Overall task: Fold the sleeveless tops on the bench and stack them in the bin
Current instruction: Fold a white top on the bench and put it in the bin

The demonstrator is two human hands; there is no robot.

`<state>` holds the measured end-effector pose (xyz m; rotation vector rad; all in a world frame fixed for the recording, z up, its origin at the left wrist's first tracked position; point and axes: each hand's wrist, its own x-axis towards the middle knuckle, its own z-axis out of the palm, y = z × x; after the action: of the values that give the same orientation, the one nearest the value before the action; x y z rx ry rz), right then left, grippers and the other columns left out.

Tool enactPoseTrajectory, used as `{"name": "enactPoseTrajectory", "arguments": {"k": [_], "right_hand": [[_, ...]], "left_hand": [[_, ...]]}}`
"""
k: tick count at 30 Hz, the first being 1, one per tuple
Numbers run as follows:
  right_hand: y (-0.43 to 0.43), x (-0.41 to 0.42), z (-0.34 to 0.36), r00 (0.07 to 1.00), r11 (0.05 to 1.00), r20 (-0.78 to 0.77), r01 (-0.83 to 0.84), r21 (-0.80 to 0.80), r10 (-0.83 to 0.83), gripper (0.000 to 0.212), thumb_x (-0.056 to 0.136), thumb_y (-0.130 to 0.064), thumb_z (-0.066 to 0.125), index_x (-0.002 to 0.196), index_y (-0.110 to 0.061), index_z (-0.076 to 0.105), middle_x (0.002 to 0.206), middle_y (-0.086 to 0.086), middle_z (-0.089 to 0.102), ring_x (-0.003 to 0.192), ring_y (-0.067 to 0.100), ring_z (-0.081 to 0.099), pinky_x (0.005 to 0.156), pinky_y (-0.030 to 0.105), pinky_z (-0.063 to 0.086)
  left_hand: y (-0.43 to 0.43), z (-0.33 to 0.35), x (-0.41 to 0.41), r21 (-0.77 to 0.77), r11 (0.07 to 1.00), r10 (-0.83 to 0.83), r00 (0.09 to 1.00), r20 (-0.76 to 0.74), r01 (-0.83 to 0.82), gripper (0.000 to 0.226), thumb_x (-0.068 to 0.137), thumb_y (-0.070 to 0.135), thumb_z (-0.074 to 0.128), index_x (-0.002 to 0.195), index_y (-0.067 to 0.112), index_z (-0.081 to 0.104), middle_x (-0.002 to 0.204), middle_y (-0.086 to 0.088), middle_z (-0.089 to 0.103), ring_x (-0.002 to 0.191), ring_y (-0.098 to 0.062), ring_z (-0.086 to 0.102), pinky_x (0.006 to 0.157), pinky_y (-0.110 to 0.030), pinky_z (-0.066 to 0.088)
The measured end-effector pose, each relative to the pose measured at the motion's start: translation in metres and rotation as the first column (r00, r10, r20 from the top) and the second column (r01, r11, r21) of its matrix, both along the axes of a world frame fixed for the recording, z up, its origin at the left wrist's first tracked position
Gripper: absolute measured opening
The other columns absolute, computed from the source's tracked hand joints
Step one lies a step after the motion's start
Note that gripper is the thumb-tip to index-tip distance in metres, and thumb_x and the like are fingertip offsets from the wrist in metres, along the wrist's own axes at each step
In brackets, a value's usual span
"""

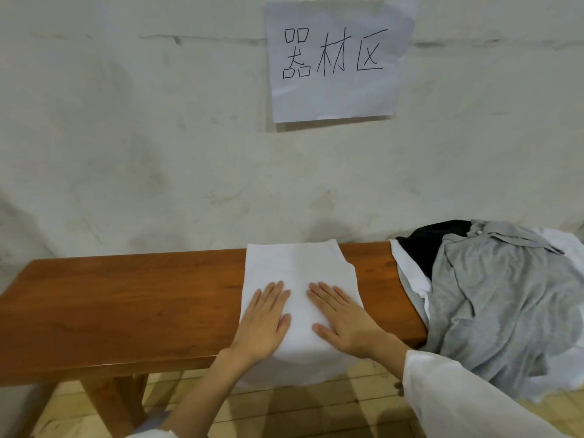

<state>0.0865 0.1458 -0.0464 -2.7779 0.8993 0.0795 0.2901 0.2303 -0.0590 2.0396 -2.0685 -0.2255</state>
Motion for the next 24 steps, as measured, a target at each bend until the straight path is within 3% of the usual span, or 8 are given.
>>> {"name": "enactPoseTrajectory", "arguments": {"k": [7,10,13,16,18,20,22,24], "right_hand": [[0.008,-0.006,-0.007,0.985,0.986,-0.047,0.165,0.003,-0.164,0.091,0.079,-0.075,-0.003,0.148,-0.018,-0.020,0.150,-0.008,-0.030,0.141,0.011,-0.025,0.114,0.028,-0.017],[0.017,-0.013,-0.006,0.984,0.985,-0.040,0.171,0.003,-0.171,0.095,0.074,-0.078,-0.008,0.147,-0.019,-0.022,0.151,-0.009,-0.031,0.141,0.013,-0.026,0.116,0.031,-0.015],[0.026,-0.021,-0.007,0.988,0.990,-0.061,0.139,-0.012,-0.139,0.096,0.074,-0.080,-0.008,0.147,-0.018,-0.022,0.151,-0.007,-0.031,0.141,0.014,-0.027,0.116,0.033,-0.015],[0.034,-0.027,-0.007,0.988,0.990,-0.068,0.140,-0.033,-0.142,0.090,0.086,-0.075,0.014,0.147,-0.018,-0.021,0.149,-0.009,-0.033,0.140,0.014,-0.028,0.115,0.033,-0.016],[0.038,-0.029,-0.006,0.987,0.990,-0.087,0.129,-0.056,-0.134,0.088,0.094,-0.060,0.033,0.144,-0.018,-0.026,0.147,-0.007,-0.034,0.141,0.016,-0.026,0.115,0.033,-0.016],[0.039,-0.030,-0.007,0.989,0.991,-0.090,0.114,-0.075,-0.121,0.089,0.097,-0.048,0.042,0.139,-0.015,-0.029,0.147,-0.003,-0.031,0.142,0.019,-0.022,0.113,0.033,-0.015],[0.041,-0.028,-0.006,0.991,0.985,-0.038,0.119,-0.121,-0.125,0.105,0.090,-0.048,0.056,0.139,-0.013,-0.030,0.156,0.005,-0.009,0.144,0.023,-0.003,0.114,0.037,0.000],[0.040,-0.028,-0.006,0.990,0.983,-0.053,0.119,-0.136,-0.128,0.120,0.085,-0.048,0.063,0.135,-0.021,-0.042,0.157,0.008,0.004,0.143,0.025,0.008,0.112,0.038,0.006]], "left_hand": [[0.027,-0.003,0.010,0.115,0.993,0.022,0.994,0.106,-0.034,0.080,0.078,0.071,-0.011,0.143,0.025,-0.023,0.150,0.007,-0.030,0.141,-0.011,-0.026,0.109,-0.027,-0.026],[0.034,-0.004,0.002,0.121,0.991,0.035,0.993,0.115,-0.049,0.086,0.073,0.075,-0.016,0.141,0.023,-0.026,0.148,0.007,-0.034,0.140,-0.011,-0.029,0.107,-0.027,-0.026],[0.041,-0.002,0.000,0.152,0.988,0.017,0.990,0.140,-0.038,0.087,0.081,0.076,-0.003,0.143,0.019,-0.023,0.148,0.005,-0.033,0.140,-0.014,-0.028,0.109,-0.029,-0.025],[0.051,0.001,-0.001,0.139,0.990,-0.006,0.976,0.219,-0.025,0.086,0.089,0.067,0.032,0.150,0.008,0.015,0.155,-0.008,0.009,0.143,-0.023,0.019,0.112,-0.040,-0.012],[0.055,-0.001,-0.004,0.125,0.992,-0.032,0.956,0.291,-0.005,0.087,0.076,0.059,0.066,0.140,0.006,0.041,0.146,-0.010,0.038,0.130,-0.025,0.045,0.111,-0.042,-0.001],[0.057,-0.008,-0.008,0.105,0.994,-0.023,0.960,0.278,-0.007,0.092,0.055,0.046,0.087,0.131,0.004,0.054,0.138,-0.013,0.050,0.125,-0.026,0.049,0.113,-0.039,0.005],[0.058,-0.011,-0.012,0.066,0.998,-0.026,0.953,0.302,0.007,0.090,0.047,0.038,0.092,0.124,0.004,0.060,0.132,-0.014,0.056,0.123,-0.026,0.046,0.117,-0.040,0.021],[0.059,-0.010,-0.012,0.060,0.998,-0.008,0.958,0.286,-0.010,0.087,0.044,0.035,0.093,0.120,0.005,0.064,0.128,-0.014,0.060,0.120,-0.025,0.052,0.102,-0.040,0.039]]}}
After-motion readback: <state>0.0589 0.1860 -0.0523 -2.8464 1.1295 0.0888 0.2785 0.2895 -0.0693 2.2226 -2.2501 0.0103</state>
